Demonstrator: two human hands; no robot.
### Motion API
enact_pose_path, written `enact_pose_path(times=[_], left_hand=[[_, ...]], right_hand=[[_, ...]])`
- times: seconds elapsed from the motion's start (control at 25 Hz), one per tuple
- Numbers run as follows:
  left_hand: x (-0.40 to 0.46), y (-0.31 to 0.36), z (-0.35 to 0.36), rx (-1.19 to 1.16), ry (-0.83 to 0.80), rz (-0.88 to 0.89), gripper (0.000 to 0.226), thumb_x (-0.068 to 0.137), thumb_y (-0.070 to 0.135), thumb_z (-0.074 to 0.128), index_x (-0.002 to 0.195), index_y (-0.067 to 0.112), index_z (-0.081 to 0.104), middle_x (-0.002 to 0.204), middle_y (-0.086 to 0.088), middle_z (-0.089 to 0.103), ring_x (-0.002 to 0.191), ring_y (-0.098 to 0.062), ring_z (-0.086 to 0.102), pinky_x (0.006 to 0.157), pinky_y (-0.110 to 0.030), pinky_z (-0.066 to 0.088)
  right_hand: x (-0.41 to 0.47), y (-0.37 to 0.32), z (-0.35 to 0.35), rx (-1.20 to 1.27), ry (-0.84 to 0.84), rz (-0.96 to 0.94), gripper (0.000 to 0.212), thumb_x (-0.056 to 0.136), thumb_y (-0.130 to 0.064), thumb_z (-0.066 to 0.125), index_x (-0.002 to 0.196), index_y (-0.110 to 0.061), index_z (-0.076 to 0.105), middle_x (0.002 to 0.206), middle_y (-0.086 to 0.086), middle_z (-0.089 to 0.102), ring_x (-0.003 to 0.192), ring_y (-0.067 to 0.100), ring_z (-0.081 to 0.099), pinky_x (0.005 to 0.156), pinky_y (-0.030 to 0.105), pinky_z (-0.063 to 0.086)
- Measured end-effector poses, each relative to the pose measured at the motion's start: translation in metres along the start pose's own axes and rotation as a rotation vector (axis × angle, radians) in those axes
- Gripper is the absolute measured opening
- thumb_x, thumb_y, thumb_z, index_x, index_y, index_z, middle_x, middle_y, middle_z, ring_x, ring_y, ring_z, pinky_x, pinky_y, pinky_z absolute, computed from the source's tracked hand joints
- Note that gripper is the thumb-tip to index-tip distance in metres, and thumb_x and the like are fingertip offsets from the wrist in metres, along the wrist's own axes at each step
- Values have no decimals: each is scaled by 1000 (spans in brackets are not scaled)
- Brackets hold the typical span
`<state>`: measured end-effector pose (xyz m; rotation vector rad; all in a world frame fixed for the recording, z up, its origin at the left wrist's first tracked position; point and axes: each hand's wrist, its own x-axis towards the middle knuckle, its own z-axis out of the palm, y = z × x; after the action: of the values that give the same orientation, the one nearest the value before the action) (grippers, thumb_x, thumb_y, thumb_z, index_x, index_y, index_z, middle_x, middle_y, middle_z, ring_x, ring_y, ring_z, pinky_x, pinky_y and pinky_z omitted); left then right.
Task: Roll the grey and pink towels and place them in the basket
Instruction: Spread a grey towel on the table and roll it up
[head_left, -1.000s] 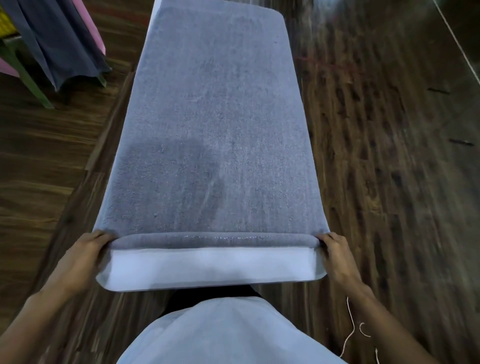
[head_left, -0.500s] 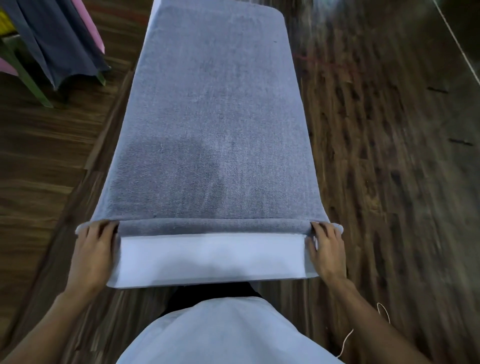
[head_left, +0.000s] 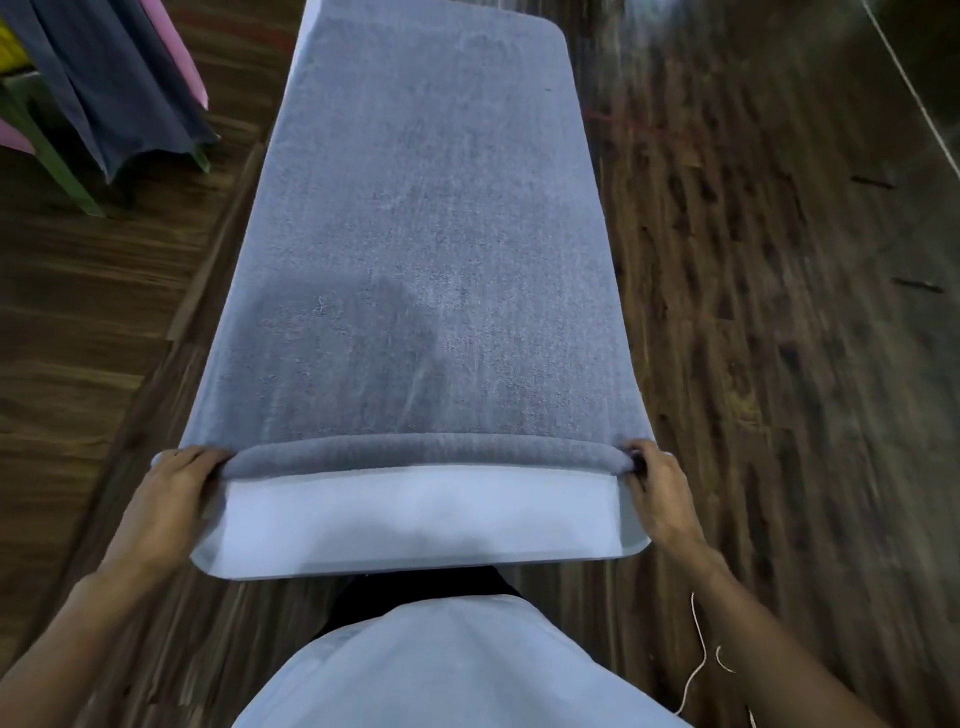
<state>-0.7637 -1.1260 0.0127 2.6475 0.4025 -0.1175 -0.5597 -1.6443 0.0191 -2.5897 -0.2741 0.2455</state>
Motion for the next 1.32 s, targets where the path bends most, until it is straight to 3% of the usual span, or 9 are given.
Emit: enact_pose_path(times=[0.2,0.36,0.44,0.52,0.6,0.76,1.08,1.2,1.32], left_hand=[[15,-15,-25,-238,-182,-211,42,78,2,75,115,17,63,97,-4,72,88,-15,68,76,-10,49],[35,4,-23,-230,24,-220,24,74,-8,75,89,9,68,87,-11,65,72,-19,60,70,4,38],[29,14,-15,-4,163,-121,20,73,-10,73,86,4,71,86,-17,62,76,-35,57,79,-12,41],[11,22,4,152,241,-105,25,75,-8,69,99,0,69,98,-23,58,85,-43,50,80,-44,44],[-10,28,29,198,258,-106,33,83,-4,61,116,-6,59,113,-28,54,97,-48,47,85,-57,43],[-7,32,36,201,228,-103,45,83,-6,63,127,-8,52,123,-29,53,109,-48,47,87,-59,44],[-6,12,17,113,97,-32,43,74,-13,66,115,-3,63,114,-22,63,103,-42,57,86,-56,49],[-7,8,-1,60,-20,13,43,70,-13,67,109,4,69,101,-15,69,89,-35,65,76,-44,51],[18,9,-15,-40,-30,-124,32,78,-6,69,109,3,70,101,-18,69,86,-35,65,75,-39,47]], right_hand=[[10,9,-32,144,-235,130,43,81,2,71,114,-20,56,109,-2,65,96,12,62,79,18,46],[30,-7,-20,65,23,181,21,82,5,71,94,-12,66,101,7,57,82,11,57,79,26,53],[24,-11,-4,-156,130,76,16,86,2,66,92,-11,72,99,8,62,90,25,56,83,38,51],[8,-5,11,-317,185,-39,17,88,-5,63,101,-11,71,104,9,67,98,33,57,85,43,47],[-9,3,23,-319,166,-86,32,86,-6,67,117,-6,65,118,12,65,109,34,58,95,44,47],[0,6,27,-224,74,-93,44,86,-3,66,128,-3,57,130,14,57,121,31,53,106,46,44],[2,10,13,-225,-45,-39,35,86,4,55,117,-7,65,115,9,65,106,28,58,94,44,49],[5,12,-7,-191,-168,-80,34,84,5,59,113,-10,69,113,4,69,105,25,63,95,34,48],[27,5,-17,45,-141,109,29,84,5,66,107,-11,68,110,4,67,102,21,63,85,15,44]])
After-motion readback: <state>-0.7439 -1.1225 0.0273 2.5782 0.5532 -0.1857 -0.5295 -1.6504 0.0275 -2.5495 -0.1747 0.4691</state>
